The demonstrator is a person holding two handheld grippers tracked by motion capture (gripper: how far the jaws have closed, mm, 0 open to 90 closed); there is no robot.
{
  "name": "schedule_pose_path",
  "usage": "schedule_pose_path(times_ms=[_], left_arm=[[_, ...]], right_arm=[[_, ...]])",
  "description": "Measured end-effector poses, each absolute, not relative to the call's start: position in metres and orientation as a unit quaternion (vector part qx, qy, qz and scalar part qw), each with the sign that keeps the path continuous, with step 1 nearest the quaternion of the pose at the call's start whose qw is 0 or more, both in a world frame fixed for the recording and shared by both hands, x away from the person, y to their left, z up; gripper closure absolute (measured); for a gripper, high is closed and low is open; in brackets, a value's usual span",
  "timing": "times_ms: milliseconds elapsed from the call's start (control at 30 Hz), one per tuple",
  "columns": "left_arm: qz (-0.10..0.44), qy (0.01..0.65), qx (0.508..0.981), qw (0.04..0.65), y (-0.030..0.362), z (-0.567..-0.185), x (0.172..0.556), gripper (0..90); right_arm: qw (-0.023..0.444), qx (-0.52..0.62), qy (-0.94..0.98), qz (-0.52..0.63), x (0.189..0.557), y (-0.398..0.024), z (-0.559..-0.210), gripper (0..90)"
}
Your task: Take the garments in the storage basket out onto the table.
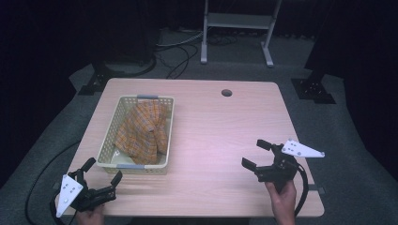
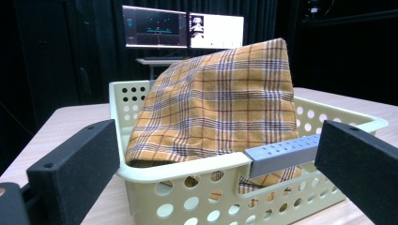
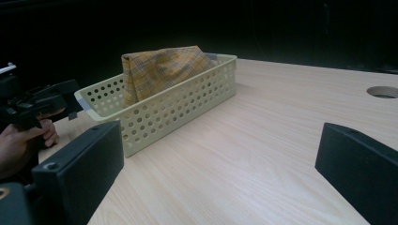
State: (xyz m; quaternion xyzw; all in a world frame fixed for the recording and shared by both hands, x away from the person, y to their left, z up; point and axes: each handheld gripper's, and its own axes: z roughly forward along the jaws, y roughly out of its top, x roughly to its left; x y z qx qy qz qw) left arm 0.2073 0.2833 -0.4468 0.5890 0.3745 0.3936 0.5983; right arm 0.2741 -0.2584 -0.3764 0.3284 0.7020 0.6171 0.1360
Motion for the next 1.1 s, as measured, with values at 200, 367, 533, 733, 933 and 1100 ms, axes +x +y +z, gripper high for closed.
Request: schedule_pose_path(times_ms=[200, 367, 533, 733, 933, 1100], left_arm=[[0.394, 0.375, 0.589, 0.598, 0.283, -0.447, 0.207, 0.1], [0.393, 0.375, 0.589, 0.599, 0.283, -0.447, 0.207, 0.1], [0.394, 0.375, 0.589, 0.598, 0.283, -0.447, 0.207, 0.1], [0.394, 0.375, 0.589, 0.598, 0.283, -0.447, 0.207, 0.1], [0.394, 0.375, 0.589, 0.598, 0.283, -0.447, 0.207, 0.1], [0.394, 0.375, 0.589, 0.598, 0.283, -0.447, 0.207, 0.1]], right_arm=[[0.135, 0.325, 0.702, 0.619, 0.278, -0.251, -0.374, 1.2], [0.136, 0.325, 0.705, 0.615, 0.28, -0.245, -0.372, 1.2], [0.132, 0.322, 0.706, 0.617, 0.283, -0.24, -0.37, 1.2], [0.129, 0.319, 0.709, 0.616, 0.286, -0.232, -0.369, 1.2], [0.124, 0.313, 0.714, 0.614, 0.29, -0.222, -0.366, 1.2], [0.11, 0.309, 0.721, 0.611, 0.294, -0.214, -0.364, 1.2]])
